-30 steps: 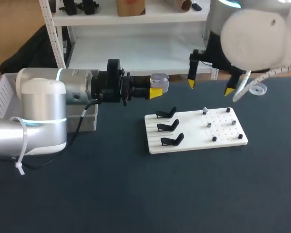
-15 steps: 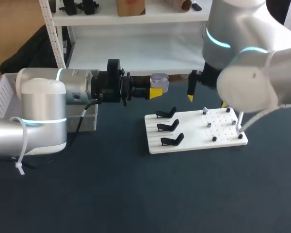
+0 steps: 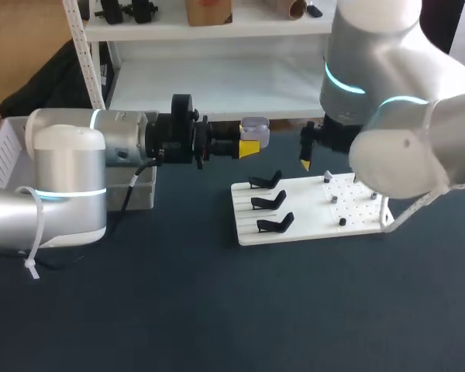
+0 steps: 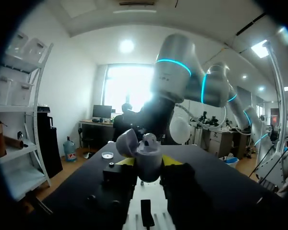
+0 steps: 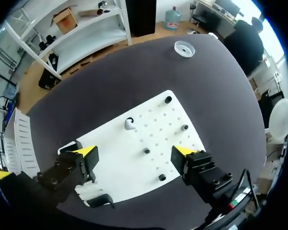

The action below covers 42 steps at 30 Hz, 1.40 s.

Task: Pick up each earbud case from the left stands, insert the matching earbuds, close the lid, and place the case in the box.

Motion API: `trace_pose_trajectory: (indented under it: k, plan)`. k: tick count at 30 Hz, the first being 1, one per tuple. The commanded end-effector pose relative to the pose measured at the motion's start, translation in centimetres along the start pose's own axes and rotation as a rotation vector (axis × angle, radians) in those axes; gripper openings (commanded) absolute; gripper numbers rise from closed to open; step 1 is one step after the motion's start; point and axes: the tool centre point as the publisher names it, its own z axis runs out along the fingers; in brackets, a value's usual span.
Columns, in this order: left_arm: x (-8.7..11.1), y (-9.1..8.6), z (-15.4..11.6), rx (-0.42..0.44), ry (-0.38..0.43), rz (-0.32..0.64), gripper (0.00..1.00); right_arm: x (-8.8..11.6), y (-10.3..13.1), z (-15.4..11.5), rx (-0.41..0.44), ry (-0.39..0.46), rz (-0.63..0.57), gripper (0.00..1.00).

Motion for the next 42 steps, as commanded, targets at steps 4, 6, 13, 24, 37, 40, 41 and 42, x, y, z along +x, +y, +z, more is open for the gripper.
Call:
trace_pose_trajectory:
  k: [4,6,13,24,37,40,41,42]
  plan:
    - [0.0,-0.1,0.0,-0.003,-0.001,0.001,0.00,-0.5,1.5,2.3,0.013,0.001,0.097,1.00]
    - [0.0,-0.1,0.0,-0.003,-0.001,0.001,0.00,-0.7,1.7,2.7,-0.003,0.009,0.092,1.00]
    - [0.0,-0.1,0.0,-0.003,-0.001,0.001,0.00,-1.1,1.6,3.8,-0.035,-0.004,0.026,0.76]
    - [0.0,-0.1,0.0,-0.003,-0.001,0.001,0.00,-1.9,1.1,4.5,-0.036,-0.022,-0.036,0.46]
    - [0.0,-0.1,0.0,-0.003,-0.001,0.001,0.00,-1.8,1.0,4.9,-0.025,-0.019,-0.044,0.34]
    - [0.0,-0.1,0.0,-0.003,-0.001,0.001,0.00,-1.8,0.9,5.1,-0.020,-0.020,-0.043,0.31]
    - [0.0,-0.1,0.0,-0.003,-0.001,0.001,0.00,-1.8,0.9,5.1,-0.018,-0.020,-0.043,0.30]
    - [0.0,-0.1,0.0,-0.003,-0.001,0.001,0.00,-1.8,0.9,5.1,-0.017,-0.020,-0.041,0.27]
